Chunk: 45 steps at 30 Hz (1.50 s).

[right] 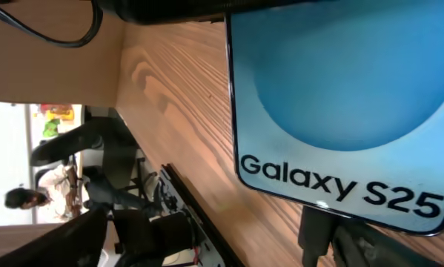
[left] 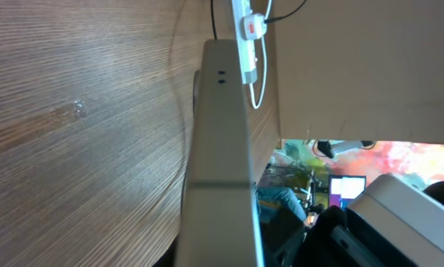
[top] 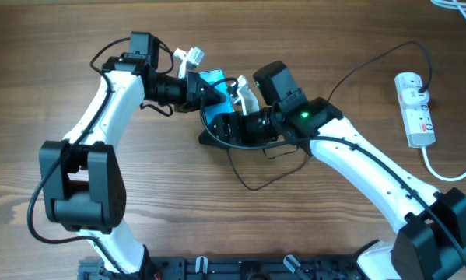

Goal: Plug charger to phone and switch on socket
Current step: 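Push the plug upward into the phone's charging port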

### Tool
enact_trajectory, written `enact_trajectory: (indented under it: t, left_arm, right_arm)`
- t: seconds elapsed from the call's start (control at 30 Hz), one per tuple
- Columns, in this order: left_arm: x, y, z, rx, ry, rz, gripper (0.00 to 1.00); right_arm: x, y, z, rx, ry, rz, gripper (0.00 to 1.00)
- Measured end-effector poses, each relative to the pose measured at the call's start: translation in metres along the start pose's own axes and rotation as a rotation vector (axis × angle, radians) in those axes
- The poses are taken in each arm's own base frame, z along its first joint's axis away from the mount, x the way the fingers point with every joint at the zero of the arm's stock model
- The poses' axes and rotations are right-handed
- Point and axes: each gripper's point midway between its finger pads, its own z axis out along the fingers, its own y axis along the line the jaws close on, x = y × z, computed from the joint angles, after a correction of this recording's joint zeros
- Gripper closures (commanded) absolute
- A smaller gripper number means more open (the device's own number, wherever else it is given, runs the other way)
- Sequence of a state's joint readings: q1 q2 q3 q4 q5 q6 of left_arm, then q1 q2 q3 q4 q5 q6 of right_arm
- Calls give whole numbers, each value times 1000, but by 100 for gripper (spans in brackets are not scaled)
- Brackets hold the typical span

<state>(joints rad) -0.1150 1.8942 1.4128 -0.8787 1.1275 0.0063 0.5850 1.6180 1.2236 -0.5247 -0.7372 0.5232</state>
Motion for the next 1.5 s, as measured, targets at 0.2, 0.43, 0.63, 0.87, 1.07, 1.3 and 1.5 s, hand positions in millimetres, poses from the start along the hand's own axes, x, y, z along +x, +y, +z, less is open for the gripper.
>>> enact_trajectory:
  t: [0.2, 0.43, 0.63, 0.87, 1.07, 1.3, 1.5]
  left_arm:
    - [1, 0, 1, -1, 3, -4, 96]
    - [16, -5, -4, 97, 28, -123, 96]
    - [16, -8, -7, 131, 26, -172, 96]
    - [1, -8, -6, 137, -2, -289, 96]
    - [1, -8, -6, 137, 0, -323, 96]
    - [2, -10, -2, 133, 10, -306, 96]
    - [5, -16, 6, 138, 24, -198, 96]
  right_arm:
    - [0, -1, -2, -9, 4, 11, 0]
    - [-30, -22, -48, 87, -111, 6, 0]
    - [-1, -30, -59, 147, -13, 8, 17]
    - [25, -1, -37, 88, 82, -57, 45]
    - [36, -12, -27, 229, 92, -56, 79]
    - [34, -16, -27, 259, 81, -52, 96]
    - [38, -20, -26, 268, 89, -27, 96]
